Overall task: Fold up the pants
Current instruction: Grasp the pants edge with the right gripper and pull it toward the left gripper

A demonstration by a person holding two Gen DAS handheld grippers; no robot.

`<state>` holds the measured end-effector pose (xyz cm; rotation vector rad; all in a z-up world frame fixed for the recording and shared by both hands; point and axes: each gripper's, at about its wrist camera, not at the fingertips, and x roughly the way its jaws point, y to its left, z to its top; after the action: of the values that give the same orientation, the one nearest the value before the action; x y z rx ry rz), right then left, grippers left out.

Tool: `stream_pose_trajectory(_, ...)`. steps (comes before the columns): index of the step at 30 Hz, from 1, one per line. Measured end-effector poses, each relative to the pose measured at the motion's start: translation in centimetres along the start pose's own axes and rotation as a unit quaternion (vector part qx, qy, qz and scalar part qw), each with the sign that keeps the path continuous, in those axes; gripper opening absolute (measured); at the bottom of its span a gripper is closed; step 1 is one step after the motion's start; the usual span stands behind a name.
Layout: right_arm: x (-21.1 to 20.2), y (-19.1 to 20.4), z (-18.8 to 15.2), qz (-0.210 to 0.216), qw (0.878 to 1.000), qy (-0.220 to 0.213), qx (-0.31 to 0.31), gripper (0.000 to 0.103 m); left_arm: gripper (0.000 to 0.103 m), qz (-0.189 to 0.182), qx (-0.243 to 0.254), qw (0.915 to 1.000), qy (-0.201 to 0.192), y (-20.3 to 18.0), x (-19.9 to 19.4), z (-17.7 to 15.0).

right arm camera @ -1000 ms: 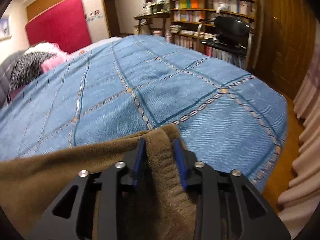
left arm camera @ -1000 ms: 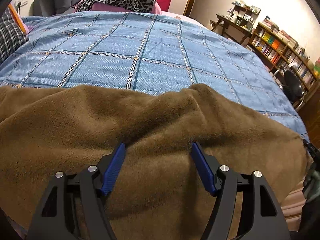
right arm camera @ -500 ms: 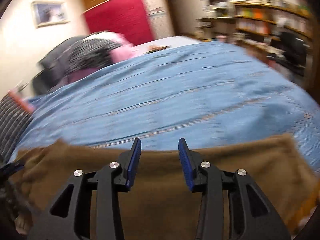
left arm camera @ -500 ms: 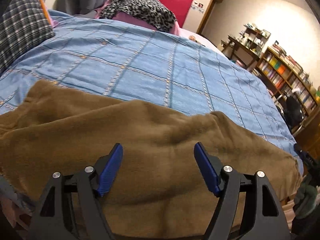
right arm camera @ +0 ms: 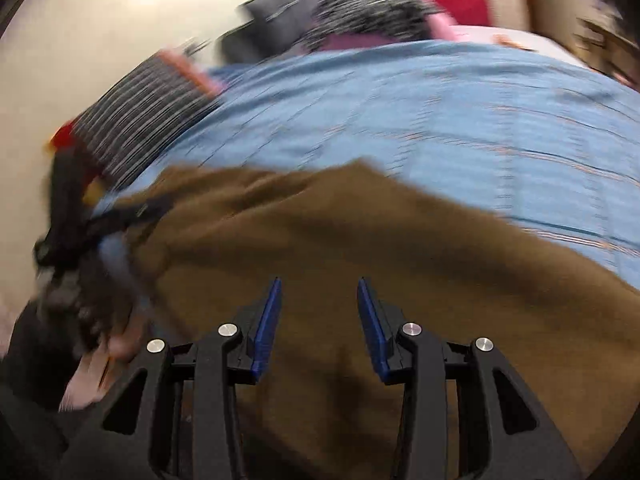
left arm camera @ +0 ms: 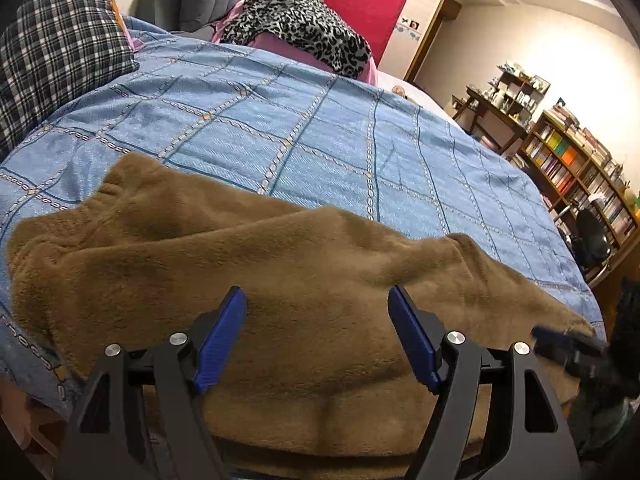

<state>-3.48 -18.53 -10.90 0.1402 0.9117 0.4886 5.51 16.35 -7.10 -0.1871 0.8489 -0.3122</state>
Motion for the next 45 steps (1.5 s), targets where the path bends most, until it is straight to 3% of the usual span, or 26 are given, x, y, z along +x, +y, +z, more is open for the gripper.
stream_pose_trajectory(5, 1.8, 4.3, -1.0, 0.040, 0.994, 0.039, -0.097, 0.051, 0.073, 0.013, -0.003, 0.9998, -0.014, 1.2, -1.3, 0.4)
stream_pose_trajectory(11, 4.7, 7.5, -2.0, 0.065, 0.982, 0.078, -0.161, 0.052, 0.073, 0.036, -0.002, 0.9991, -0.023, 2.7, -2.5, 0.6)
stream_pose_trajectory(18, 8.3, 9.1, -2.8, 0.029, 0.973, 0.101, -0.204, 0.052, 0.073, 0.054, -0.007, 0.9983, -0.022, 4.2, -2.9, 0.6)
stream_pose_trajectory(20, 8.4, 9.3, -2.9, 0.024, 0.973, 0.102, -0.207, 0.048, 0.073, 0.057, -0.005, 0.9982, -0.018, 4.4, -2.7, 0.5)
stream_pose_trajectory(22, 8.5, 9.0, -2.8, 0.016, 0.973, 0.107, -0.203, 0.021, 0.073, 0.063, -0.001, 0.9979, -0.014, 4.6, -2.5, 0.5)
stream_pose_trajectory(24, 7.9, 8.0, -2.2, 0.043, 0.978, 0.116, -0.166, 0.007, 0.073, 0.068, 0.000, 0.9976, -0.008, 4.8, -2.0, 0.5)
stream_pose_trajectory(29, 4.7, 8.3, -1.9, 0.130, 0.971, 0.117, -0.165, 0.005, 0.073, 0.068, 0.000, 0.9977, 0.002, 5.4, -2.1, 0.6)
stream_pose_trajectory(33, 6.0, 7.5, -2.8, 0.113, 0.973, 0.138, -0.149, 0.005, 0.073, 0.081, 0.000, 0.9967, 0.001, 6.1, -2.5, 0.6)
stream_pose_trajectory(35, 8.0, 6.1, -3.0, 0.096, 0.978, 0.143, -0.121, 0.011, 0.073, 0.088, -0.002, 0.9961, 0.009, 6.4, -2.2, 0.5)
stream_pose_trajectory(38, 8.8, 4.6, -2.7, 0.123, 0.978, 0.152, -0.072, 0.015, 0.073, 0.110, 0.023, 0.9932, 0.030, 6.1, -1.5, -0.1)
stream_pose_trajectory(40, 7.8, 4.8, -2.4, 0.136, 0.977, 0.145, -0.079, 0.043, 0.073, 0.125, 0.048, 0.9899, 0.046, 5.7, -0.9, -0.7)
stream_pose_trajectory(42, 6.0, 4.8, -1.6, 0.148, 0.978, 0.122, -0.081, 0.058, 0.073, 0.126, 0.054, 0.9895, 0.047, 5.6, -1.0, -0.7)
stream_pose_trajectory(45, 4.4, 3.8, 0.2, 0.163, 0.980, 0.095, -0.059, 0.058, 0.073, 0.113, 0.039, 0.9919, 0.042, 5.6, -1.4, 0.0)
